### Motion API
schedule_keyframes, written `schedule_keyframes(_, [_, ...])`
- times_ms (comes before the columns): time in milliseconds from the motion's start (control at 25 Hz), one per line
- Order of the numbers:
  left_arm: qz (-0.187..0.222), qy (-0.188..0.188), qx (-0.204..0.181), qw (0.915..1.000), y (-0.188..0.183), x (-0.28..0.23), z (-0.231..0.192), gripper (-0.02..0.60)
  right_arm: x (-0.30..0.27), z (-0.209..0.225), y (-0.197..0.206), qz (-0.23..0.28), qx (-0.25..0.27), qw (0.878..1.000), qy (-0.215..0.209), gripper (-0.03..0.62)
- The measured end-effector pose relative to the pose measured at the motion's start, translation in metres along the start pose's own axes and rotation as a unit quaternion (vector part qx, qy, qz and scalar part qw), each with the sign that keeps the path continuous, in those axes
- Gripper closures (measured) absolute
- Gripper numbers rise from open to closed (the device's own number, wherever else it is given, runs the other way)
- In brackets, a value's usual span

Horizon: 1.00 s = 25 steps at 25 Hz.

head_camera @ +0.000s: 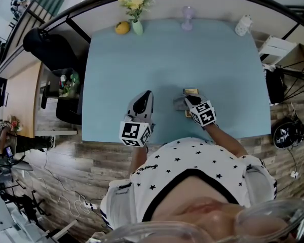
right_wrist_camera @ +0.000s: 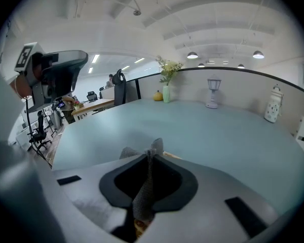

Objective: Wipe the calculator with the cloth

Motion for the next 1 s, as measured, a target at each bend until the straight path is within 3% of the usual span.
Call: schedule_keyframes(1000, [-0.012,0.063,0.000,0.9979,0.002,-0.043,0.032,0.551,0.051,0.079,0.054,-0.022,-0.081,0.990,0.115,0.560])
Point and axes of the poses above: the fingertips, and each gripper's own axes: x backward along the fingers, z to its right, y out of its underside, the point moved 4 cm from there along x, backward along the fingers, and after that the axes turned 1 degree about x, right-handed, at the moved point
